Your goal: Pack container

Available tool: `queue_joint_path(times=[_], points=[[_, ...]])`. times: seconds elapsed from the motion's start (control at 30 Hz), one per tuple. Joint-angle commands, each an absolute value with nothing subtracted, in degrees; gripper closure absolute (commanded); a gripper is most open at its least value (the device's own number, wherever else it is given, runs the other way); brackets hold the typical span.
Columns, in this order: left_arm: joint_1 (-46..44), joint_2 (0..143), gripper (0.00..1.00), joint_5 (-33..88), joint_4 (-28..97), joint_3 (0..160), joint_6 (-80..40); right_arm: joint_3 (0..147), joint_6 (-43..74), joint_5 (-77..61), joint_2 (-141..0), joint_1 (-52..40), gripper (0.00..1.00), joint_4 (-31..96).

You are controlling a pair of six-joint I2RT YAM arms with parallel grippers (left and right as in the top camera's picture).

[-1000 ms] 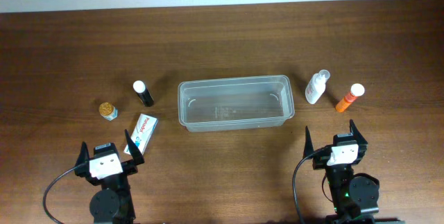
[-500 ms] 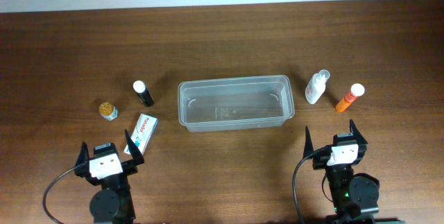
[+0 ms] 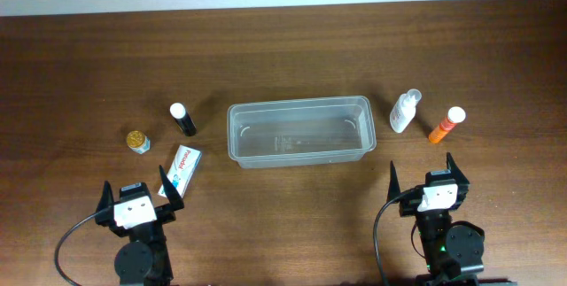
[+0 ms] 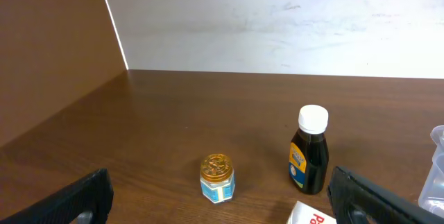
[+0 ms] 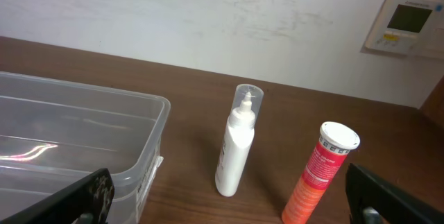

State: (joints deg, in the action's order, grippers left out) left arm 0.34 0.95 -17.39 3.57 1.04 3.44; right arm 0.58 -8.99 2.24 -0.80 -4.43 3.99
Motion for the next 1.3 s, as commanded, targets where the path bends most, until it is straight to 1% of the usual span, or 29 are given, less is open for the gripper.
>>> queue_joint_path(times=[0.0, 0.3, 0.43, 0.57, 0.8, 0.97, 1.1, 1.17, 1.27], points=[[0.25, 0.62, 0.01, -17.82, 3.18, 0.51, 3.97, 0.32, -8.75, 1.93, -0.25, -4.47, 0.02, 4.45], [0.25, 0.62, 0.01, -17.58, 3.09, 0.51, 3.95, 0.32, -8.64, 1.91, -0.25, -4.47, 0.02, 3.81], [0.27, 0.62, 0.0, -17.43, 3.05, 0.51, 3.66, 0.32, -3.95, 1.96, -0.3, -4.47, 0.02, 3.86], [0.25, 0.62, 0.01, -17.08, 3.03, 0.6, -9.39, 0.97, -3.99, 1.96, -0.36, -4.47, 0.02, 4.19], [0.25, 0.73, 0.01, -15.38, 3.36, 4.82, -10.44, 6.98, -3.29, 2.17, -2.33, -4.45, 0.02, 5.3], [0.25, 4.54, 0.01, -11.84, 3.9, 12.43, -10.39, 17.65, 0.8, 2.13, -12.73, -4.43, 0.02, 12.95], [0.27, 12.51, 0.01, -6.57, 4.69, 20.78, -5.08, 31.14, 0.95, 1.91, -26.37, -4.43, 0.02, 20.58], [0.27, 17.04, 0.01, -5.61, 7.73, 25.26, -2.83, 37.69, 0.95, 1.91, -32.21, -4.43, 0.02, 24.49], [0.27, 24.75, 0.01, -5.76, 14.63, 32.56, -2.68, 48.66, 0.95, 1.21, -41.34, -4.43, 0.02, 31.83]])
